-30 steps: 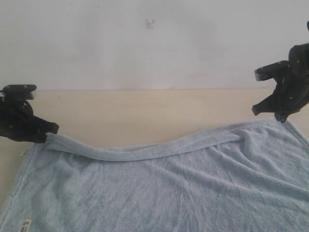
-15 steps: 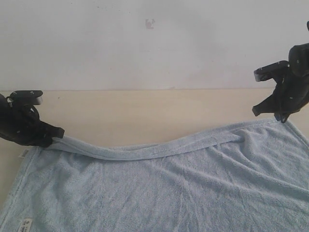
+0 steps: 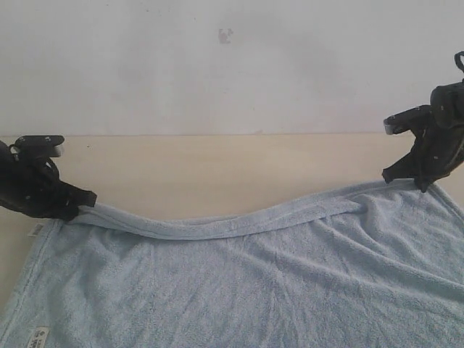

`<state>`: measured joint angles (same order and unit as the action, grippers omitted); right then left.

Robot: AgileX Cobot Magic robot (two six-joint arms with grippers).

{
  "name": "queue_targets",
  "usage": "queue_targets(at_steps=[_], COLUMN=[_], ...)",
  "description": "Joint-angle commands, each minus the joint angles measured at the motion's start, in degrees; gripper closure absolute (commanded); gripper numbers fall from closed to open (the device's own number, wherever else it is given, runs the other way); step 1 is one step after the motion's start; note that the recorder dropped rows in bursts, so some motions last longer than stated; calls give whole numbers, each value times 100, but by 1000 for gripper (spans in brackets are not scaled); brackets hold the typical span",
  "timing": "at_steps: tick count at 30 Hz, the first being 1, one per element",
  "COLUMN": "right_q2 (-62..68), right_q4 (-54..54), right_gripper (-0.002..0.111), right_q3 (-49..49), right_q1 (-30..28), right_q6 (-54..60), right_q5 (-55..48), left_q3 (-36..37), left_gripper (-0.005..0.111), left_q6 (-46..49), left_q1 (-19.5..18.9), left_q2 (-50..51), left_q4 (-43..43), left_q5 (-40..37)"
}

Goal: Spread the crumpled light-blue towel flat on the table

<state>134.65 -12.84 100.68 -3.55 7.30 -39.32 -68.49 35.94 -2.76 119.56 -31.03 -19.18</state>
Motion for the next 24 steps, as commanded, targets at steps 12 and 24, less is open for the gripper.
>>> queue_targets(at_steps=[12,24], right_q2=[198,49], right_q4=[-269,-218], right_gripper=[108,108], right_q3=[-2,-2], right_q1=[-819,-868], right_q6=[-516,-249], right_q5=[-764,-660], left_q3=[-17,-17], left_gripper=[103,103], left_q6=[-139,-139], left_q1=[-3,-3], left_q2=[49,36], left_q4=[-6,34], left_q5=[488,883])
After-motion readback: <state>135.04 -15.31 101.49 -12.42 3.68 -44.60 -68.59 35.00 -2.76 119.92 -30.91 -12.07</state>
